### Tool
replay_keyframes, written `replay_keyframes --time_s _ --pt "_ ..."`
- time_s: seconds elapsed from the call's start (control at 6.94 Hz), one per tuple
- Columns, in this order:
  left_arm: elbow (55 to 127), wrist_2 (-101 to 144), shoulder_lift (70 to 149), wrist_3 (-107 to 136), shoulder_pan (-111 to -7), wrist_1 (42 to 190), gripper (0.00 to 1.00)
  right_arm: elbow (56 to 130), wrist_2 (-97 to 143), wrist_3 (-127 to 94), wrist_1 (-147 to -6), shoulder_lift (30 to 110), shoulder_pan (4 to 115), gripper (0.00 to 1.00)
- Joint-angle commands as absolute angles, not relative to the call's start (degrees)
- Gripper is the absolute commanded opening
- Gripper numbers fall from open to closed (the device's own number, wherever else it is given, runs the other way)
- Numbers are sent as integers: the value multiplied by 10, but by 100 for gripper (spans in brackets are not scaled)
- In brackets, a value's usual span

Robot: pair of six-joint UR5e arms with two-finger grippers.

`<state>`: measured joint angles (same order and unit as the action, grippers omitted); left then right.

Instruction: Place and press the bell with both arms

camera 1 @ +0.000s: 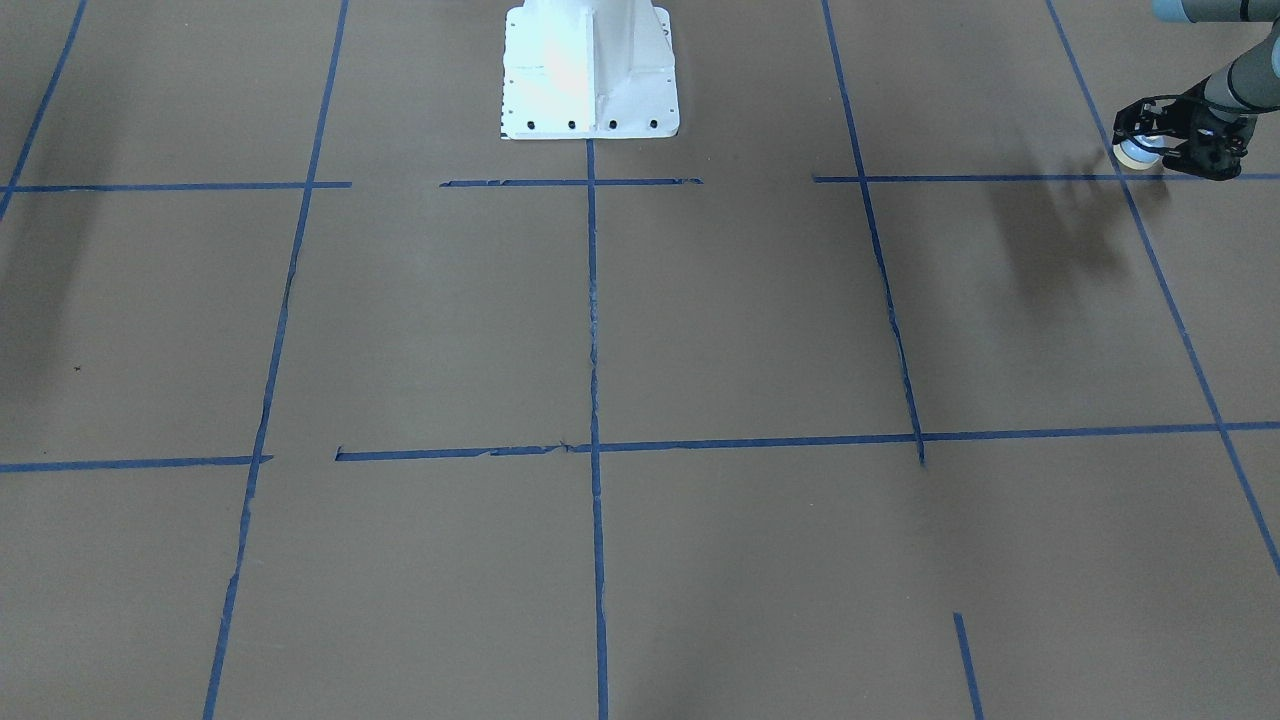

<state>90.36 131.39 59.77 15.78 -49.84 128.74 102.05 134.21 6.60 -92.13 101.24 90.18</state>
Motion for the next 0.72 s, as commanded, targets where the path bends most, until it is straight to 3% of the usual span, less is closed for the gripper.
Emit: replay_keyframes --time_s 0.0,0.14,0.29,0.43,0.58 --pt "897 1314 599 160 -490 1287 100 1021 1342 67 -921 1013 902 100" --pt "897 1314 599 160 -490 1288 99 1021 1342 67 -921 1013 902 100" --pt "897 1315 599 158 -490 1289 84 1021 1342 67 -921 1013 902 100" --pt "897 1314 599 157 -490 1296 53 1021 1342 68 -921 1013 902 100" --pt "898 1314 600 157 -490 1297 29 1021 1342 67 -921 1013 902 100"
